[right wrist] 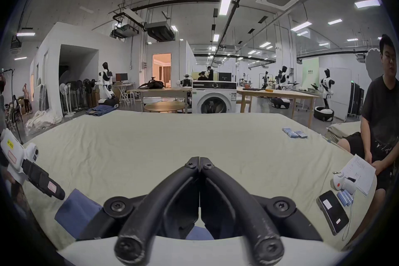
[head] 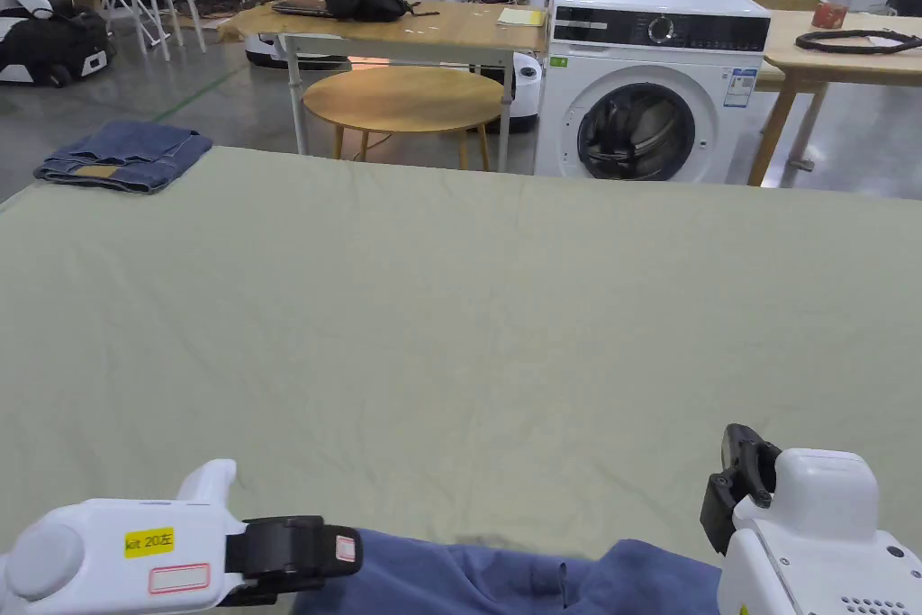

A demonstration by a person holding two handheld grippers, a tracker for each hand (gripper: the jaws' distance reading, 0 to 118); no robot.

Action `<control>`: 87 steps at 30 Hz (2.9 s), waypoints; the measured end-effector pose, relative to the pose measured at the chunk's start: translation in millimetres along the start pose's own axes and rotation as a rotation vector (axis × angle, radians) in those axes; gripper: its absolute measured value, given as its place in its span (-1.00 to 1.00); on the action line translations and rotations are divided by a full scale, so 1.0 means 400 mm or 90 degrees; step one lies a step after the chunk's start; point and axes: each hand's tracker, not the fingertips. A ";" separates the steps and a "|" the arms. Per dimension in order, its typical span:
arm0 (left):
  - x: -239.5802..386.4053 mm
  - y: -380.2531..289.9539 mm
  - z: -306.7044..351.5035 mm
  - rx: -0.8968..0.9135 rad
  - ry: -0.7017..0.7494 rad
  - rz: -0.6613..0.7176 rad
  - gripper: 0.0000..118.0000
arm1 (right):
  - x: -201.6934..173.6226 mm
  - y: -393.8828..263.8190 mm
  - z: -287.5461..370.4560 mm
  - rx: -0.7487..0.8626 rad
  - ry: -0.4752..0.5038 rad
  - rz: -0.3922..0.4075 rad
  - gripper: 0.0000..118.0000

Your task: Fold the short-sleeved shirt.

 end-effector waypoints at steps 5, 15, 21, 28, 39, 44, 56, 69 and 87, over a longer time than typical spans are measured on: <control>-0.082 -0.031 -0.011 -0.004 -0.014 0.035 -0.09 | -0.008 -0.004 -0.001 -0.004 0.005 0.003 -1.00; -0.186 -0.056 -0.152 -0.064 -0.211 0.133 -0.16 | -0.004 -0.013 0.004 -0.017 0.001 0.001 -1.00; -0.157 -0.064 -0.129 -0.040 -0.144 0.112 -0.96 | -0.005 -0.013 0.009 -0.018 -0.001 0.001 -1.00; -0.112 -0.032 -0.018 0.025 -0.128 0.063 -0.98 | -0.001 -0.011 0.009 -0.017 0.001 0.002 -1.00; 0.043 0.058 0.257 0.096 0.066 -0.014 -0.98 | -0.012 -0.004 0.005 -0.010 0.017 0.004 -1.00; 0.157 0.056 0.218 0.067 0.093 -0.049 -0.98 | -0.018 -0.010 0.002 -0.014 0.024 0.000 -1.00; 0.385 0.046 0.050 -0.012 0.042 -0.101 -0.98 | 0.000 -0.027 0.004 -0.026 0.014 -0.002 -1.00; 0.462 -0.035 -0.377 -0.166 0.109 -0.132 -0.98 | 0.023 -0.032 0.019 -0.033 -0.002 -0.007 -1.00; 0.472 0.003 -0.272 -0.132 -0.028 -0.065 -0.37 | 0.054 -0.026 0.029 -0.035 -0.017 -0.004 -1.00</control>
